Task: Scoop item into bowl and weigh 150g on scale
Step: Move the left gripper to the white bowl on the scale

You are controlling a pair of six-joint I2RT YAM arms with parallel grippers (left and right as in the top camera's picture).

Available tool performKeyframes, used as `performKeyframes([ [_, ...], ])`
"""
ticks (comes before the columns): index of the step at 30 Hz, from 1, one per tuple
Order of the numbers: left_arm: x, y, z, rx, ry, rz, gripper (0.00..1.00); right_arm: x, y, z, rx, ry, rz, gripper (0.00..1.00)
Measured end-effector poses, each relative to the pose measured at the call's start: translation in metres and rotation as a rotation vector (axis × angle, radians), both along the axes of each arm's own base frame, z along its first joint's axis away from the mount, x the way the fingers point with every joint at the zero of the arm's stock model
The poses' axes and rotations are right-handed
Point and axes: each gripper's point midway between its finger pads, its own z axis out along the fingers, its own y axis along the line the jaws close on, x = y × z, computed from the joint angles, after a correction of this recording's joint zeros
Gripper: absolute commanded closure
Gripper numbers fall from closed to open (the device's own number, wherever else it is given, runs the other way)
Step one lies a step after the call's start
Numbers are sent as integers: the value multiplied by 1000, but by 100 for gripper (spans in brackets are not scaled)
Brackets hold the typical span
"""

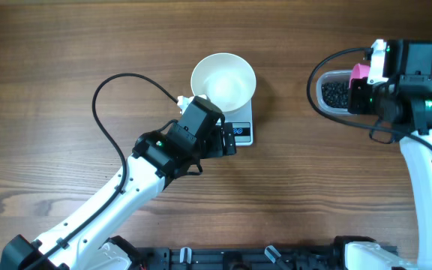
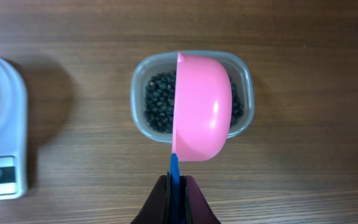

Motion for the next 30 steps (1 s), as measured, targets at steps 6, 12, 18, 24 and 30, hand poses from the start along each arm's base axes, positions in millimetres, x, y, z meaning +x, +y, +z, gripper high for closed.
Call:
performKeyframes([
  [6, -1, -3, -1, -7, 7, 15, 15, 2, -2, -4, -9, 15, 36, 96],
  [12, -4, -6, -6, 3, 20, 8, 5, -5, 0, -9, -19, 53, 76, 96],
  [18, -2, -7, -6, -7, 19, 27, 90, -6, 0, -9, -22, 59, 82, 96],
  [24, 2, -9, -4, -28, 11, 51, 96, -6, 0, -9, -22, 59, 82, 96],
  [30, 13, -17, -21, -7, 7, 53, 96, -6, 0, -9, -22, 59, 82, 96],
])
